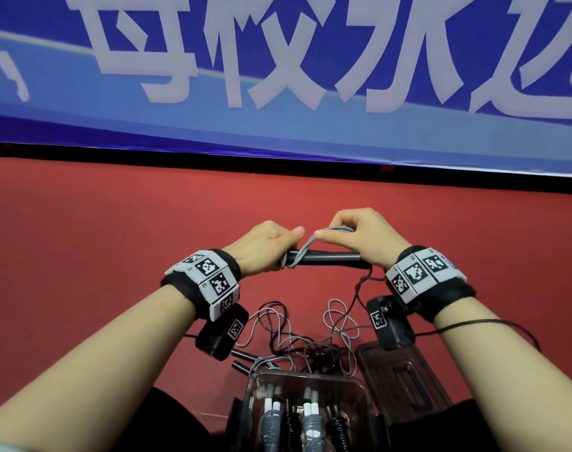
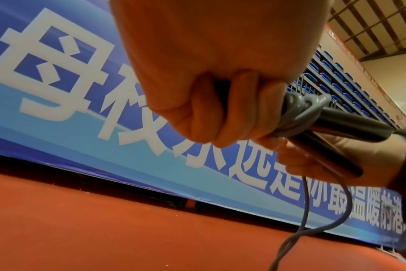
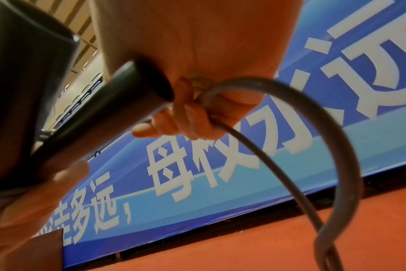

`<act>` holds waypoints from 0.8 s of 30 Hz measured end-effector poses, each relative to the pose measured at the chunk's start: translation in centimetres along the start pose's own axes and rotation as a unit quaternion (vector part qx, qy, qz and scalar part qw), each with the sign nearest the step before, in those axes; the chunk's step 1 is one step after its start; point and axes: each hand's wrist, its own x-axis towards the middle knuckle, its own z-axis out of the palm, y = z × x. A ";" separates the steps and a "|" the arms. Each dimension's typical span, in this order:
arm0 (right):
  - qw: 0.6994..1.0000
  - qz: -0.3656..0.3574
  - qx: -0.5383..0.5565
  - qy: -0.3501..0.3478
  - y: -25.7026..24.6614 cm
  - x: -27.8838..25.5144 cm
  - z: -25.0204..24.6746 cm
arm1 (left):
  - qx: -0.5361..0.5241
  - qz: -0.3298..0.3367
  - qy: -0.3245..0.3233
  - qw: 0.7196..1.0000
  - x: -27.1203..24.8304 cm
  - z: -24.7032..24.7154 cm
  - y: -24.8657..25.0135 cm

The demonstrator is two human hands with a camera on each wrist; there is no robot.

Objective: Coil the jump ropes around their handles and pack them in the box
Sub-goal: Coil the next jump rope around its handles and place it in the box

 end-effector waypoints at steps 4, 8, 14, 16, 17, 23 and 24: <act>0.998 0.033 0.042 -0.040 0.5 0.5 0.6 | -0.052 -0.012 0.006 0.999 -0.7 -0.3 0.7; 0.997 0.024 0.056 -0.055 0.4 0.8 1.0 | 0.004 0.008 -0.011 1.000 -1.5 0.2 1.5; 0.994 0.034 0.049 -0.087 0.2 0.7 1.2 | -0.027 0.039 -0.005 0.999 -1.6 0.2 1.9; 0.993 0.044 0.055 -0.098 0.1 0.6 0.9 | -0.058 0.039 0.010 0.998 -1.6 0.0 2.0; 0.992 0.050 0.063 -0.099 0.2 0.5 0.9 | -0.072 0.037 0.015 0.997 -1.7 0.0 2.0; 0.980 0.111 0.143 -0.085 0.0 0.2 2.7 | -0.184 -0.004 0.132 0.974 -0.9 0.1 2.0; 0.980 0.103 0.141 -0.092 -0.1 0.2 3.1 | -0.201 -0.013 0.159 0.967 -0.6 -0.1 1.7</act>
